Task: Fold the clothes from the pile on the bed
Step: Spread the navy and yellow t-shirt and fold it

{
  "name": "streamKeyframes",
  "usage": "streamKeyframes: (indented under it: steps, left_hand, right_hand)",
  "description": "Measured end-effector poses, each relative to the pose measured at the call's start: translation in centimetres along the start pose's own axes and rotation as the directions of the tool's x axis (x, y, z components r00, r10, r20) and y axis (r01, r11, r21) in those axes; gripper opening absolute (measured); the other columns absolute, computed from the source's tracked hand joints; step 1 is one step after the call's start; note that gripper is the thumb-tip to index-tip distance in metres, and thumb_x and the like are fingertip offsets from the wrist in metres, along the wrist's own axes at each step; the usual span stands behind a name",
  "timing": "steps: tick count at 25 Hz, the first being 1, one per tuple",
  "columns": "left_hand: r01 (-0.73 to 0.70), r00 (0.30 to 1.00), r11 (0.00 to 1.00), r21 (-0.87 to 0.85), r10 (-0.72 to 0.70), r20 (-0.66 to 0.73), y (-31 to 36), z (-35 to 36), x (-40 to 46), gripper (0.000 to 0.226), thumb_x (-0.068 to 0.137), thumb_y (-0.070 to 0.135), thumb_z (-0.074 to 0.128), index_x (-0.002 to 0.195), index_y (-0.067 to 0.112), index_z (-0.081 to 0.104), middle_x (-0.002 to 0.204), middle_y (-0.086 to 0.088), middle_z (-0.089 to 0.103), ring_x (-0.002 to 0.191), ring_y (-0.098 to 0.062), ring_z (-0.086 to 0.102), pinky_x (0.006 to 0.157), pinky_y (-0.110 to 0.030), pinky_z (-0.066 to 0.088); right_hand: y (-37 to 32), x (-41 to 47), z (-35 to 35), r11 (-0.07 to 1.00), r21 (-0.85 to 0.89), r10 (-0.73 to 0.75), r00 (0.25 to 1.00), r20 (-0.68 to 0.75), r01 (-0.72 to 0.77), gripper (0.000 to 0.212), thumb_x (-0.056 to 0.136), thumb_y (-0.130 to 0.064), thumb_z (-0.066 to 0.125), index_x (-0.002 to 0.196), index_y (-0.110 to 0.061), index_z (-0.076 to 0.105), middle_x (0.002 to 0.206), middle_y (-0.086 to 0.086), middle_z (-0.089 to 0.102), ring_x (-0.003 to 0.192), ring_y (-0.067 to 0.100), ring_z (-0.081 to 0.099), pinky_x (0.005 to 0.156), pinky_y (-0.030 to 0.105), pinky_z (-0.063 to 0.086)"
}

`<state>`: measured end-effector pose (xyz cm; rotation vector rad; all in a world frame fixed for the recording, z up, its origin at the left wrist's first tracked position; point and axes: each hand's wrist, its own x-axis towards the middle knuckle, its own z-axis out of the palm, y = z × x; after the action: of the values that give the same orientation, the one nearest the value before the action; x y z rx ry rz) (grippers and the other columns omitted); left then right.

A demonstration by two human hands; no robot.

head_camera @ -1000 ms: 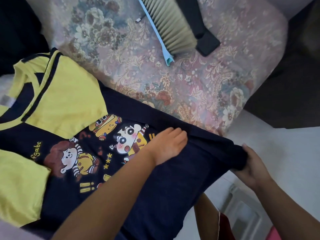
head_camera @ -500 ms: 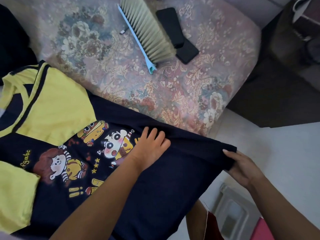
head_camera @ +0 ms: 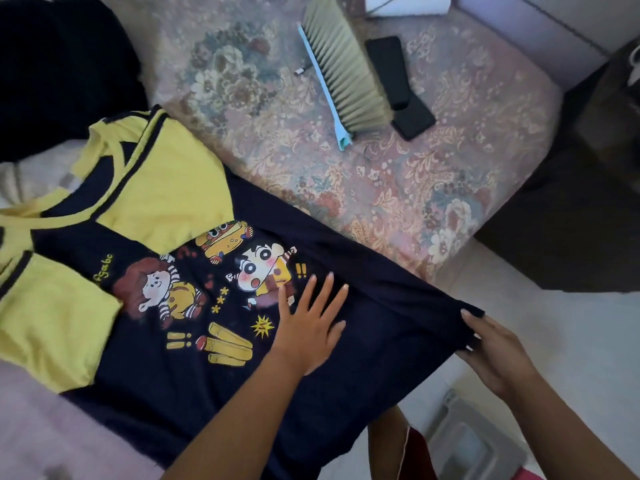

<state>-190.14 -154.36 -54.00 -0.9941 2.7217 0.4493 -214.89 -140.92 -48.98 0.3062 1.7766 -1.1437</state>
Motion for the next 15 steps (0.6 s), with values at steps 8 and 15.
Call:
streamKeyframes:
  steps: [8, 15]
  left_hand:
    - [0.389, 0.921, 0.915, -0.104, -0.389, 0.022, 2.8, 3.4, -9.7, 0.06, 0.095, 0.037, 0.026, 0.15, 0.016, 0.014, 0.157, -0.009, 0.003, 0.144, -0.028, 0.018, 0.116, -0.053, 0.013]
    - [0.836, 0.065, 0.032, -0.548, -0.997, 0.042, 8.1, 7.9, -17.5, 0.055, 0.085, 0.022, 0.053, 0.13, -0.008, 0.047, 0.132, -0.033, 0.046, 0.118, -0.049, 0.049, 0.091, -0.058, 0.044]
  right_hand:
    - [-0.1, -2.7, 3.5, 0.837, -0.528, -0.181, 0.983, -0.023, 0.142, 0.024, 0.095, -0.016, 0.05, 0.116, -0.007, 0.058, 0.103, 0.012, 0.063, 0.093, 0.029, 0.062, 0.092, 0.049, 0.05]
    - [-2.1, -1.4, 6.3, 0.425, -0.832, -0.425, 0.89, 0.165, 0.357, 0.029, 0.087, -0.008, 0.057, 0.114, 0.004, 0.058, 0.107, 0.024, 0.062, 0.101, 0.039, 0.057, 0.09, 0.043, 0.041]
